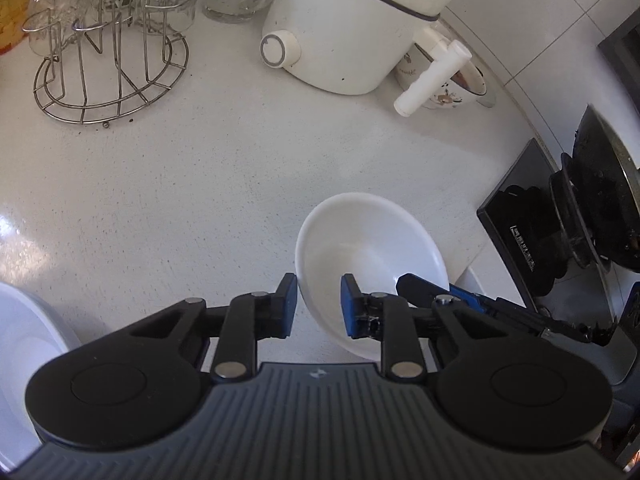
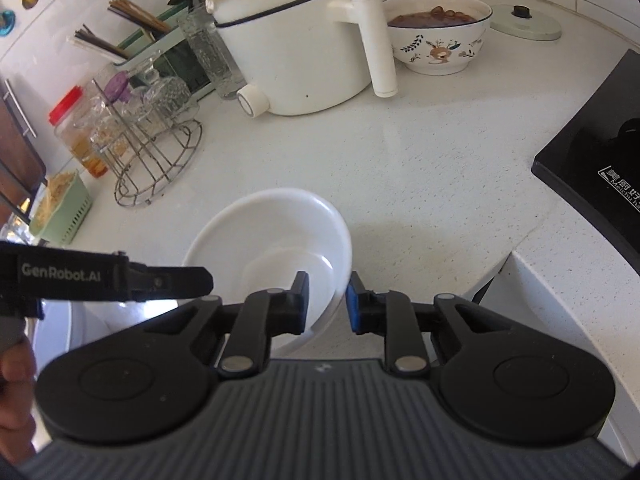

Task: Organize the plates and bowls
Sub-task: 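Lift the ceramic bowl and lower it into the nested plastic bowls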

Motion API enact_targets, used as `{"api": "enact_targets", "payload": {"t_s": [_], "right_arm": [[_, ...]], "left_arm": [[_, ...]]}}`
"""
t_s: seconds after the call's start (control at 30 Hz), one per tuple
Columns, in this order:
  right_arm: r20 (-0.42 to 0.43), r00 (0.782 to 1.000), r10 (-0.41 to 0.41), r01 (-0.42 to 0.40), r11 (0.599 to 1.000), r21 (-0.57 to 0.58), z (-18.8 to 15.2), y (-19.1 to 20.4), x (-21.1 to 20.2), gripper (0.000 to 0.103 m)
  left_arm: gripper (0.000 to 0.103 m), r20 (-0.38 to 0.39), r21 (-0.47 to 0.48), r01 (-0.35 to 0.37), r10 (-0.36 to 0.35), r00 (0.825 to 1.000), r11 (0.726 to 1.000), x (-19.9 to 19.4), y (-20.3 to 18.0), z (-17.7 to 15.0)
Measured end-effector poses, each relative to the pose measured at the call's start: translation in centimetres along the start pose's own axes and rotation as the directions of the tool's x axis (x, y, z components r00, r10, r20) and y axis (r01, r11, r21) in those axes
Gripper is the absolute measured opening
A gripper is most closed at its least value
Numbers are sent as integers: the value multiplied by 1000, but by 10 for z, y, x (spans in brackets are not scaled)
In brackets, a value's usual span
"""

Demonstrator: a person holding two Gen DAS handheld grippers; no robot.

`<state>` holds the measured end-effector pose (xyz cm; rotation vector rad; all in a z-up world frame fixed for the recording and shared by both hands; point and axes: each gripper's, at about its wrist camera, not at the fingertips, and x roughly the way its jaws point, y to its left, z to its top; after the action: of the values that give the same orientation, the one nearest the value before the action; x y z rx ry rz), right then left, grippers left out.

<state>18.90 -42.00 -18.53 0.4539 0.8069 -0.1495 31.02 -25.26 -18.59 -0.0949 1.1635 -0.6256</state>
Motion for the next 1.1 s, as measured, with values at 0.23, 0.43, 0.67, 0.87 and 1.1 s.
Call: {"api": "enact_targets", "payload": {"t_s": [0.23,0.43,0.67,0.87,1.1], "right_arm": [[26,999,22,-23,999,26,2,4,-14,21],[61,997,55,-57,998,34,3,14,-32,21],[82,992,98,-102,993,52,11,26,-54,21],[95,987,127,-134,989,68,18,39,-76,21],[115,979,168,-178,980,91,26,54,-112,21]], "left_arm": [[27,25,-1,-2,2,1000,1000,-25,-4,5],[27,54,-3,2,-2,999,1000,-56,-7,9],[27,102,-8,-22,22,994,1000,-92,-17,13],[27,123,-6,-56,56,991,998,-128,-26,13],[27,195,-23,-35,39,980,999,-176,-30,7]]}}
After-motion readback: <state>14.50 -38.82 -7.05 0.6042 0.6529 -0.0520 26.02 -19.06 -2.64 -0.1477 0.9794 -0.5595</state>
